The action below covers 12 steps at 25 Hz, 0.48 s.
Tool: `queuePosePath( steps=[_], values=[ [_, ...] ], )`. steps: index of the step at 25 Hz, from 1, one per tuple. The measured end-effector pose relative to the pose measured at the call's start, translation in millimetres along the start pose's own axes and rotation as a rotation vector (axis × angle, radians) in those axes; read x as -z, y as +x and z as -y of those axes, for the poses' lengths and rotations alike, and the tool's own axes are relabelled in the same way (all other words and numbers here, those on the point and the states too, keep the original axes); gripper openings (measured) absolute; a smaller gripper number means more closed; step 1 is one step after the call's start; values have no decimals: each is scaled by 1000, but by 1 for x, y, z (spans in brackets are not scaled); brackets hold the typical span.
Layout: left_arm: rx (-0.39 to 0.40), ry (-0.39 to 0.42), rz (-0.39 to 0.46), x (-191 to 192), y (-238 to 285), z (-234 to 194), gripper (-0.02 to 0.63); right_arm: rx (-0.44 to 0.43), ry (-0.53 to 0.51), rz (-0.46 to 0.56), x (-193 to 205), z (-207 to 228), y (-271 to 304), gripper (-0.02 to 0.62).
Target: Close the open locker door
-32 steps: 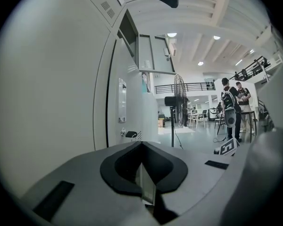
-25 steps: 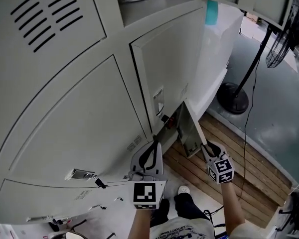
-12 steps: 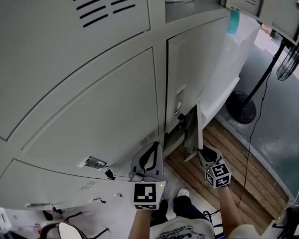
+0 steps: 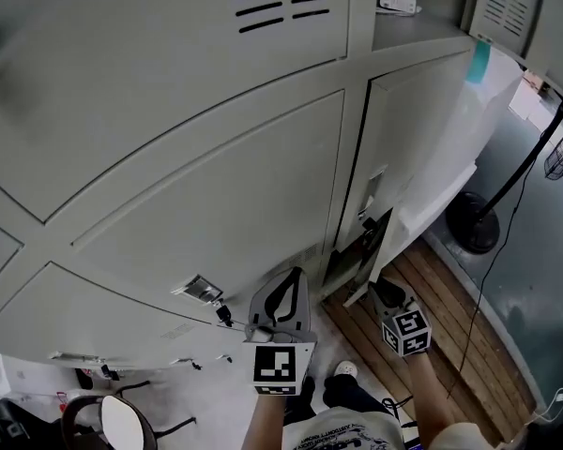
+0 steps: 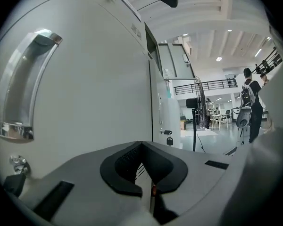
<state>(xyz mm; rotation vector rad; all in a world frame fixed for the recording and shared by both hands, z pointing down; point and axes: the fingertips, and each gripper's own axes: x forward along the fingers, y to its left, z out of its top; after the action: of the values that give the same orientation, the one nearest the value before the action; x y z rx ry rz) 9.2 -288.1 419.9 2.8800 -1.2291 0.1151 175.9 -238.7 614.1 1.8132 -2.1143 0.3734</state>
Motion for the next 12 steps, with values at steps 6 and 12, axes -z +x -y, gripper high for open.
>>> queuePosePath(
  steps=[6, 12],
  values=[
    [-50, 5, 1, -3, -9, -12, 0, -47, -19, -1, -6, -12, 19, 95],
    [-105, 9, 3, -2, -17, -26, 0, -93, -37, -3, -12, -23, 38, 95]
  ],
)
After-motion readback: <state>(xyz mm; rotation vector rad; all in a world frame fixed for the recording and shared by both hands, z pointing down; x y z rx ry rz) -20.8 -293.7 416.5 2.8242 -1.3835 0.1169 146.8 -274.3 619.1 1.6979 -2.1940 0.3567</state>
